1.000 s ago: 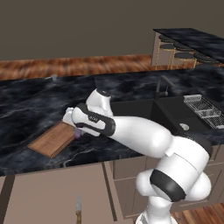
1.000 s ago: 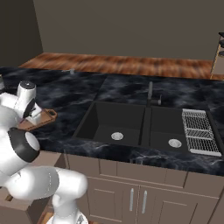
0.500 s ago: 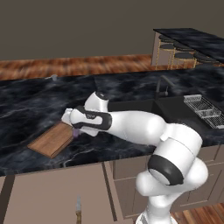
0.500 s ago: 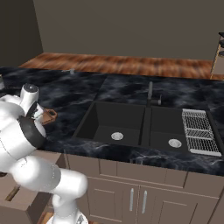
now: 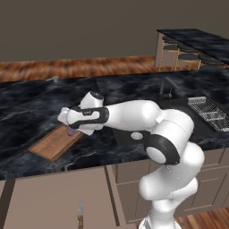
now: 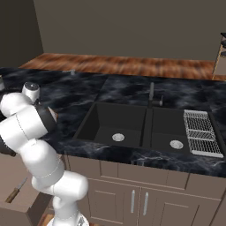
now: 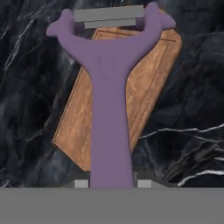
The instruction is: Open the drawer on the left and place the cutting tools on the cutting board.
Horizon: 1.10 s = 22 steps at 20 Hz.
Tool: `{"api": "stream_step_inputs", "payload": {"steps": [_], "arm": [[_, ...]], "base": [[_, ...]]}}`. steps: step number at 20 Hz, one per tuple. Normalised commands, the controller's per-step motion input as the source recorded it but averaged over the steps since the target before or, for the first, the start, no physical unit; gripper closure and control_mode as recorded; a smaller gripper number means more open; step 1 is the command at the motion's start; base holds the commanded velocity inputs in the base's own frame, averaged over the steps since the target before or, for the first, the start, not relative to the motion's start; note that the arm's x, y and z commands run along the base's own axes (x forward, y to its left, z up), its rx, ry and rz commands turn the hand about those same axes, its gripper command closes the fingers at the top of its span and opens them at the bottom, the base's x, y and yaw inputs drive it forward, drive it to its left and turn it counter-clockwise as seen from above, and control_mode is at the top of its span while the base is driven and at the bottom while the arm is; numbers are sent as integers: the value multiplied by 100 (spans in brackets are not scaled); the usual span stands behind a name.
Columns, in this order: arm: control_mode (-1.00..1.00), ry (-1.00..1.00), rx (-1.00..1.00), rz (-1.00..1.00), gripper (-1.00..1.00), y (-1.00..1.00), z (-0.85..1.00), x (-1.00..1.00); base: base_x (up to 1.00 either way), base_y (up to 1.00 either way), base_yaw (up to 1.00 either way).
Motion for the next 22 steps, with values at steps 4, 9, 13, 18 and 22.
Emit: {"api": "stream_step_inputs", "payload": {"steps": [4,9,13,18,22], "arm": [[-100,1,-7,0,100,27,-15,17],[-100,2,-13,0,100,31,-33,1],[-100,1,-11,0,100,29,-20,0],[-100,1,-6,0,100,27,-5,9],[-100,0,-6,0,100,26,-9,18]], "base": [[0,0,0],[0,0,0],[0,0,0],[0,0,0],[0,0,0]]}}
